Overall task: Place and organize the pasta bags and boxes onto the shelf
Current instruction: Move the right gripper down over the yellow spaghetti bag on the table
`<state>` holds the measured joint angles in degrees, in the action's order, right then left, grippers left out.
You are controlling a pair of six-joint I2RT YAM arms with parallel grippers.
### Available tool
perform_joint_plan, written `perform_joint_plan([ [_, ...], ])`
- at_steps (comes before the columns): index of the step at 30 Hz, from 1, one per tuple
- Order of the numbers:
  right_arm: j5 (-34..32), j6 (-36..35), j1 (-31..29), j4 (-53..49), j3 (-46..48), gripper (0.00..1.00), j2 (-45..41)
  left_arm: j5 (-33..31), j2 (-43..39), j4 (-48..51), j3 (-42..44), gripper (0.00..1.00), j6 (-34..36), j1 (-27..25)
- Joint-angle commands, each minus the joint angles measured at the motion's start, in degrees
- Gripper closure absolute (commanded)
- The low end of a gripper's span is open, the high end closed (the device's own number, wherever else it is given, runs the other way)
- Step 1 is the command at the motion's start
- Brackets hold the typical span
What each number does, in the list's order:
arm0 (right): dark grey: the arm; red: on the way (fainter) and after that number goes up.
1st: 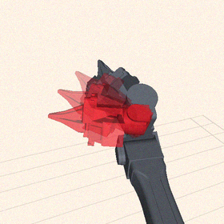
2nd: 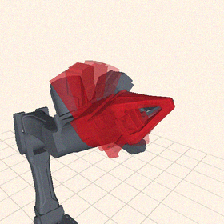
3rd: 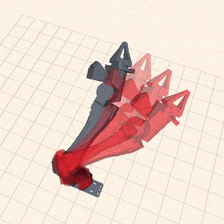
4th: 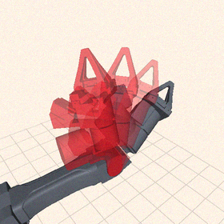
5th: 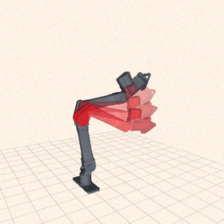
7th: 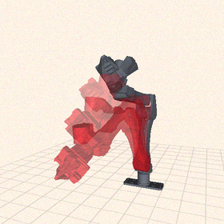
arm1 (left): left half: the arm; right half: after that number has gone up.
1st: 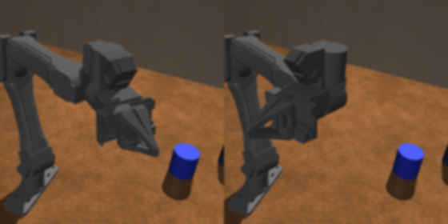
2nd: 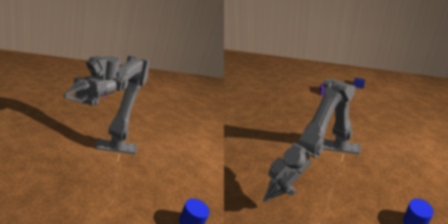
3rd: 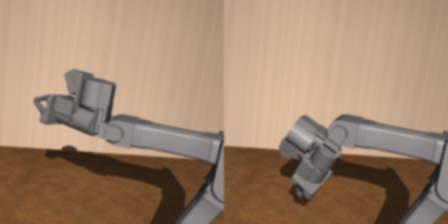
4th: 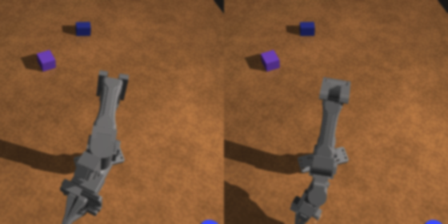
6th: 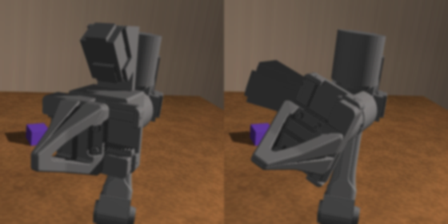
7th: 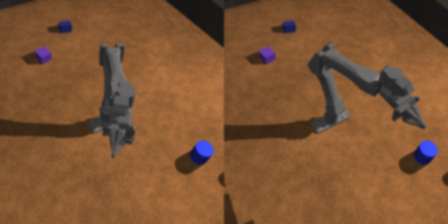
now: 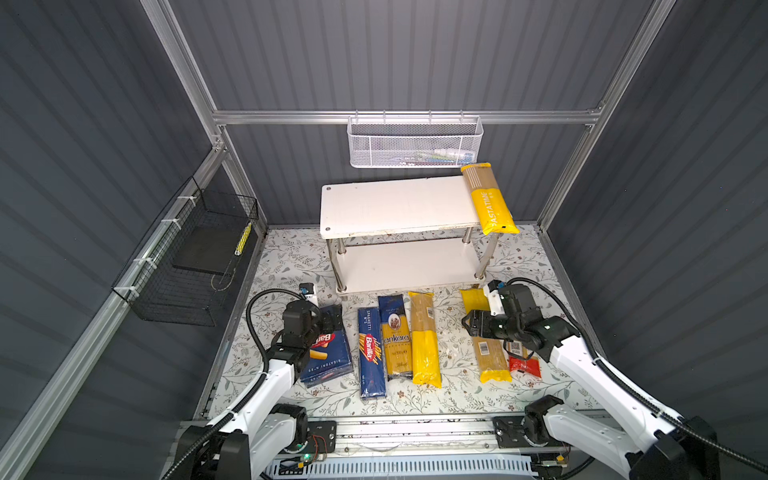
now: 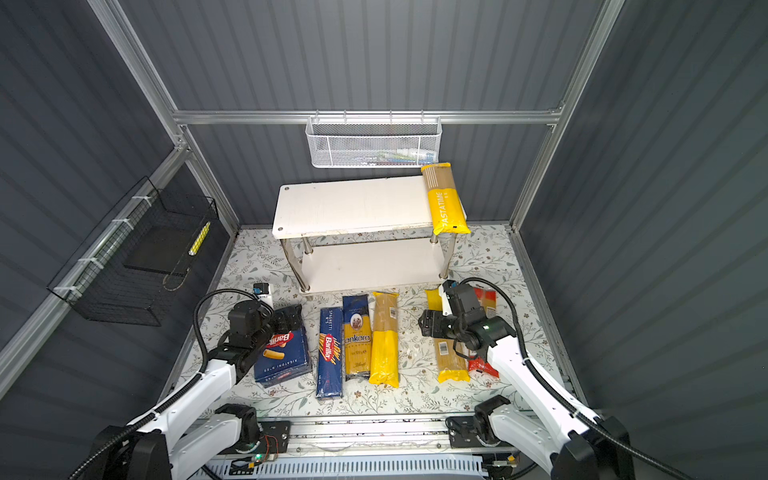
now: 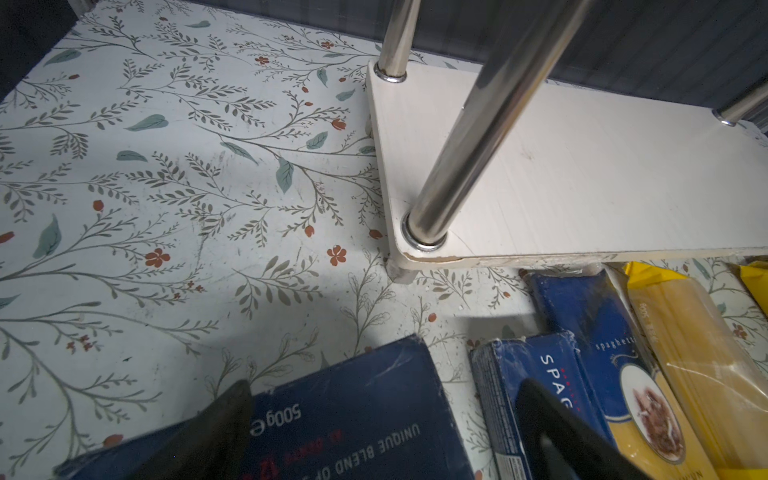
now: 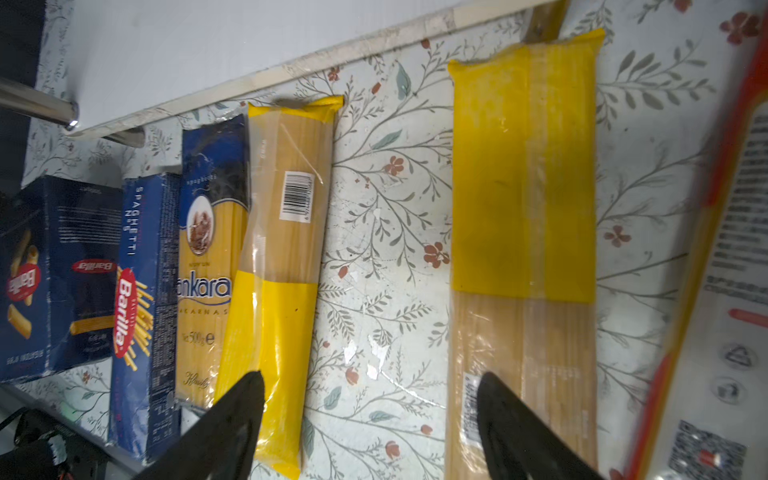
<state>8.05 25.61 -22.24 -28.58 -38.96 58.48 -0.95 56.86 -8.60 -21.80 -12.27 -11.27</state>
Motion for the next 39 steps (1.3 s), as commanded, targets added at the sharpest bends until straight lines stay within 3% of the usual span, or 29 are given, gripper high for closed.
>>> perform_joint_plan([
  [1, -2.35, 2.00, 0.28, 4.62, 2.05, 0.18, 2.25, 2.46, -0.60, 0.00, -1.10, 0.00, 1.06, 0.11],
  [14, -18.38, 10.66, -0.63, -1.75, 6.90, 0.07, -8.39, 8.42, -0.25, -0.99, -0.97, 0.00, 3.28, 0.11],
  [18, -18.76, 9.84, -0.42, -2.47, 6.43, 0.05, -7.30, 11.20, 1.30, -1.08, -1.88, 0.00, 4.70, 0.11],
  [24, -15.82, 7.98, 0.14, -3.61, 6.51, 0.04, -6.59, 10.27, -2.12, -1.51, -0.08, 0.01, 4.25, 0.11],
  [30, -12.67, 7.49, 0.71, -0.34, 7.52, 0.03, -1.72, 10.33, -0.60, -1.16, -0.88, 0.00, 4.26, 0.06],
  [39, -15.06, 3.84, 2.91, 3.74, 4.76, 0.03, 3.79, 11.50, 0.01, -1.22, -1.22, 0.01, 4.80, 0.09],
])
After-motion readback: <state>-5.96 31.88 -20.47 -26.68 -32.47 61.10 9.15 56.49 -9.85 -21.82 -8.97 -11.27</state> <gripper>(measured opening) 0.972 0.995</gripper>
